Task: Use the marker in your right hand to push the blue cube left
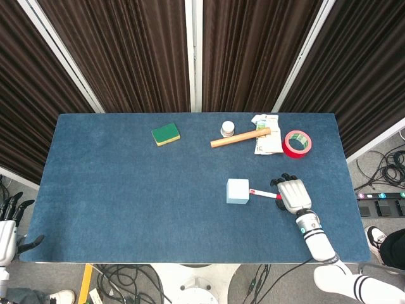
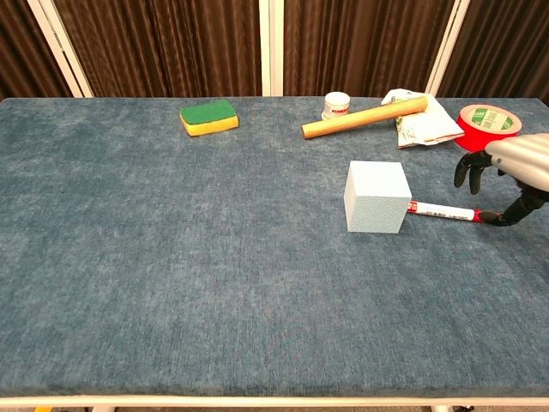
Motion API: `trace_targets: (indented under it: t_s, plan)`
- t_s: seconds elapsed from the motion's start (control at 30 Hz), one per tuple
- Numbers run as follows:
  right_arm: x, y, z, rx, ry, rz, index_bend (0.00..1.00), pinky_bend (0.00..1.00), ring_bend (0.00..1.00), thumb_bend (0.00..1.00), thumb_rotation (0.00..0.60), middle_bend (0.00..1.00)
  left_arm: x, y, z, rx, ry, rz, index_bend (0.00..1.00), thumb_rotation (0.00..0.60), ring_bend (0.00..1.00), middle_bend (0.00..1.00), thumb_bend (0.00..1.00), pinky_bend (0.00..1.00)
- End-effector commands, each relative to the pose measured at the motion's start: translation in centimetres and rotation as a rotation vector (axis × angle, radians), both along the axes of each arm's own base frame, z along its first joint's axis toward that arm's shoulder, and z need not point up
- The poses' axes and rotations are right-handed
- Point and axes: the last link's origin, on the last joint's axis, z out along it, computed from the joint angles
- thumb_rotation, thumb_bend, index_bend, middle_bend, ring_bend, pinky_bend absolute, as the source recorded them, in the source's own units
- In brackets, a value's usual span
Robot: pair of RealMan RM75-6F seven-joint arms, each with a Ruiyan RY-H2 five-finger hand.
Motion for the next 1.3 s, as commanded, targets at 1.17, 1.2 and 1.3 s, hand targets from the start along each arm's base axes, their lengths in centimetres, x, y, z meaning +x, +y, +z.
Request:
trace_targets:
  t_s: [1.17,1.2,1.3]
  plan:
    - [0.2,-1.1,-2.7,0.008,-0.015,-0.021,0.45,0.29,0.26,0.22,0.600,0.51,-0.7,0.2,-0.3,-0.011,-0.009,0.019,0.26,0.600,0.10,0.17,0.03,0.18]
    - [0.2,-1.2,-2.7,0.009,-0.015,-0.021,0.46,0.29,0.26,0.22,0.600,0.51,-0.7,0.2,-0.3,-0.012,-0.009,0.020,0.26,0.600,0.10,0.17,0.03,0.18]
    - [0.2,-1.2,-2.7,0.011,-0.007,-0.020,0.46,0.29,0.26,0.24,0.600,0.51,-0.7,0.2,-0.3,-0.011,-0.009,0.021,0.26,0.600,0.10,0.17,0.03,0.18]
